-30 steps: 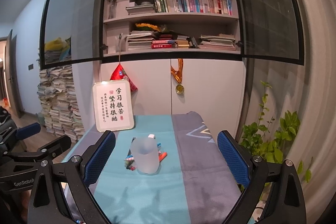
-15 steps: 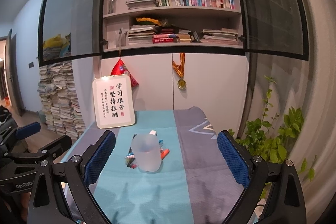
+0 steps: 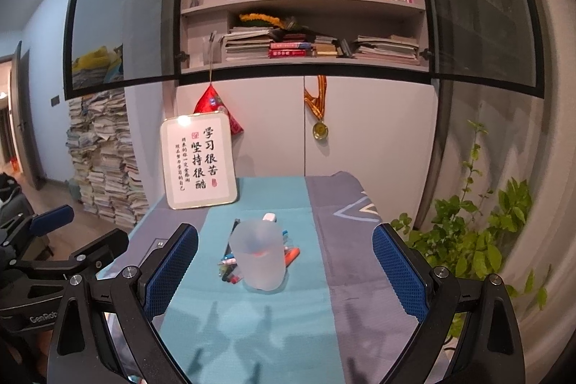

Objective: Organize stationery

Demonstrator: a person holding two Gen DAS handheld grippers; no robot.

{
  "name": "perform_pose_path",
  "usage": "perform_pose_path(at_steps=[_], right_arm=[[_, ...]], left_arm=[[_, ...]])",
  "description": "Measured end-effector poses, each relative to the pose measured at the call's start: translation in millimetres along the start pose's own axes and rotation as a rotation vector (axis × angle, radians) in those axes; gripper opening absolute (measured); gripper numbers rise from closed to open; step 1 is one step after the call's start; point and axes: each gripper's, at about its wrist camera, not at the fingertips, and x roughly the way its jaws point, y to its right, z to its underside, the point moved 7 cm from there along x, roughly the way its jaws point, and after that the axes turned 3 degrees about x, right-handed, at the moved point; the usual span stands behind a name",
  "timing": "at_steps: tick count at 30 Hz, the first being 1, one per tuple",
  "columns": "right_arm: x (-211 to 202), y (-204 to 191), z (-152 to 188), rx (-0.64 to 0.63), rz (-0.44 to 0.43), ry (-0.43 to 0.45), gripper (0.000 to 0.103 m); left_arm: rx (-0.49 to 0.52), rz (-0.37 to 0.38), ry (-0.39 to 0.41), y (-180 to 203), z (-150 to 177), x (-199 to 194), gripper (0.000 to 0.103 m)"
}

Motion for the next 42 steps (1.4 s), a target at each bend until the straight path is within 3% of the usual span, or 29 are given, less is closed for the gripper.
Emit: perform_pose_path(at_steps=[13,26,34,38,39,40,41,42], right_arm=[[52,-33,19,-0.07,0.026,-0.102,0.098],[131,-40,50,-0.015,0.103,-0.219,0.098],[177,-33,69,0.006,0.166,-0.28,0.098],[189,-29,67,0.011,0.184,-0.253,0.098],[190,-29,66,0.011,0.181,-0.24,0.096],[191,-29,64,0.005,0.174,-0.23,0.08],[193,-29,63,-0.008,0.148,-0.234,0.073],[194,-27,62,-0.02,0.144,-0.235,0.074]], left_arm=[[-0.055,-0.018,-0.077,-41,21,40,0.095],[-0.107,-0.049,-0.127,-87,40,85,0.095],[-0.084,-0.027,-0.171,-88,43,122,0.095],[-0.068,-0.006,-0.181,-80,39,139,0.095],[-0.064,0.001,-0.184,-77,37,143,0.095],[-0.062,0.009,-0.187,-74,36,147,0.095],[-0.06,0.02,-0.193,-71,34,153,0.095],[-0.06,0.027,-0.202,-67,33,158,0.095]])
